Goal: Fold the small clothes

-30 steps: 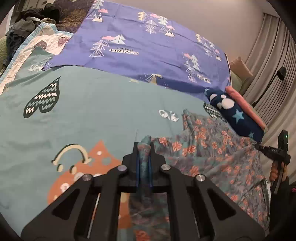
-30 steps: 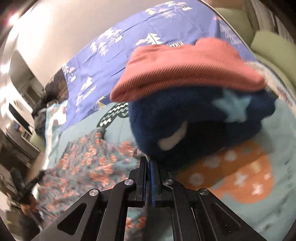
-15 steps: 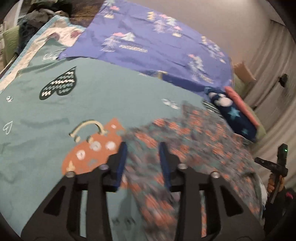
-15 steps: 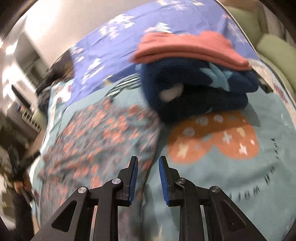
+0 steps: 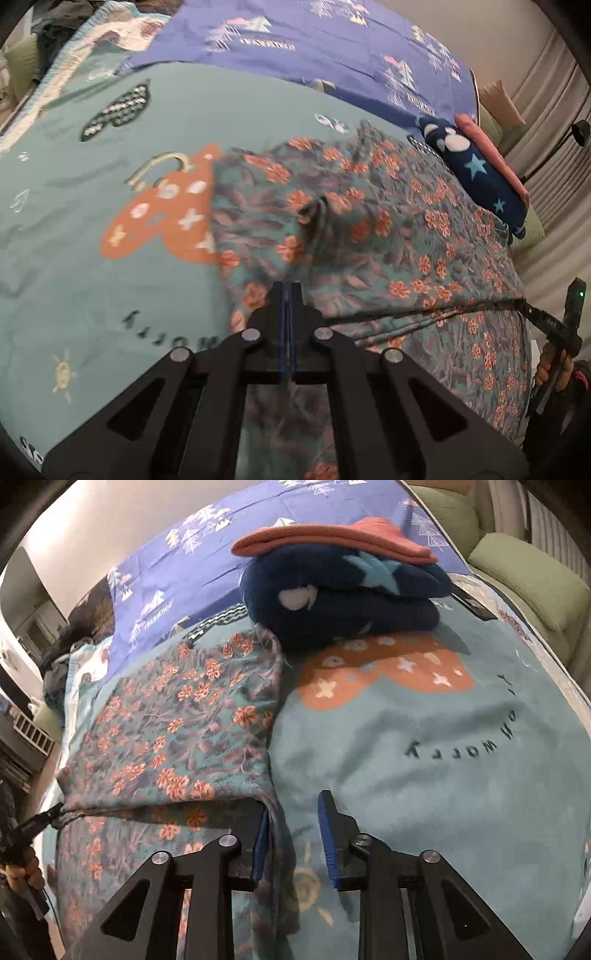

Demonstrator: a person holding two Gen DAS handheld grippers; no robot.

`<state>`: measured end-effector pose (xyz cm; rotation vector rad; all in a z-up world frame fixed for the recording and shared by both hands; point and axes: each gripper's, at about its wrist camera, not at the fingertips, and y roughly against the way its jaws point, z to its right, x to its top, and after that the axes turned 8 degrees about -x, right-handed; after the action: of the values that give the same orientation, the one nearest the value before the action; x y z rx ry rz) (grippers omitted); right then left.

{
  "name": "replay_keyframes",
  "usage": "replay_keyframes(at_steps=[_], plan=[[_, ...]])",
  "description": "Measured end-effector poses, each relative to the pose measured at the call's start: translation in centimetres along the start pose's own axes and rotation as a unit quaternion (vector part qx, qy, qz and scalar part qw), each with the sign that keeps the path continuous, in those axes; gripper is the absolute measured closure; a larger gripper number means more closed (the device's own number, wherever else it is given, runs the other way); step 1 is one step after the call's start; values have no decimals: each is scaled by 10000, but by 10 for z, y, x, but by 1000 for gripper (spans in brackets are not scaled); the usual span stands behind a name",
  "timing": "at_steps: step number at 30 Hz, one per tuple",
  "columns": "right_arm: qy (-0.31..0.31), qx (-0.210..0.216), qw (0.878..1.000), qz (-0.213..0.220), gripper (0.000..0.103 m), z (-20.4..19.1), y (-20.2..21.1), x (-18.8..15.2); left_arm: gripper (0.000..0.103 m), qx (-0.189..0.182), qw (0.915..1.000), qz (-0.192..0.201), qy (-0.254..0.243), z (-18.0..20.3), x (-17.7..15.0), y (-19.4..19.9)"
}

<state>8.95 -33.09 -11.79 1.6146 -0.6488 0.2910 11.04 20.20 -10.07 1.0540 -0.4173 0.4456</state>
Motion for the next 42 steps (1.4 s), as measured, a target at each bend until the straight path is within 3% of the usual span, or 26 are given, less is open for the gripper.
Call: replay_keyframes(at_steps=[5, 7, 9, 11, 12, 14, 15, 16, 17, 19, 21, 24, 26, 28, 31, 36, 42], plan=[[75, -76, 9999, 57, 71, 0, 23, -10, 100, -195, 9994, 295, 34, 1, -4, 25], [144, -60, 9996, 220, 71, -5, 36, -10, 94, -410, 9983, 412, -101, 12, -3, 33], [231, 31, 9990, 378, 69, -12, 45, -5, 62, -497, 9974, 461, -255, 23, 7, 30], [310, 213, 9982, 468, 65, -21, 49, -2, 42, -545, 9971, 429, -319, 29, 16, 21], [347, 308, 9978, 484, 64, -27, 50, 0, 39, -582, 9970, 369, -362, 33, 23, 11], [430, 395, 9972, 463, 63, -38, 47, 2, 39, -500, 9979, 103, -404, 36, 35, -16], [479, 410, 9970, 459, 63, -43, 43, 3, 46, -388, 9986, -84, -348, 35, 41, -32], [524, 427, 9967, 449, 63, -48, 40, 4, 62, -394, 9987, -258, -190, 32, 47, -46], [555, 444, 9967, 402, 61, -51, 35, 5, 99, -558, 9979, -325, -35, 29, 51, -52], [542, 388, 9974, 257, 61, -53, 25, 2, 96, -1038, 9943, 52, 238, 27, 57, -45], [515, 315, 9981, 121, 61, -49, 17, -2, 96, -854, 9956, 373, 53, 29, 57, -33], [471, 293, 9985, -9, 61, -39, 13, -11, 95, -248, 9991, 291, -154, 19, 51, -30], [450, 272, 9986, -32, 61, -34, 15, -16, 95, -36, 9995, 292, -106, 7, 41, -23], [424, 253, 9988, -33, 61, -31, 21, -21, 93, -37, 9994, 354, 33, -3, 33, -11], [420, 217, 9989, 5, 59, -24, 33, -31, 78, -118, 9989, 435, 157, -11, 12, 14], [293, 226, 9993, -56, 56, -7, 49, -54, 51, -337, 9985, 425, -47, -1, -34, 46], [118, 475, 9985, -242, 56, 7, 60, -87, 50, -402, 9987, -16, -323, 10, -86, 56]])
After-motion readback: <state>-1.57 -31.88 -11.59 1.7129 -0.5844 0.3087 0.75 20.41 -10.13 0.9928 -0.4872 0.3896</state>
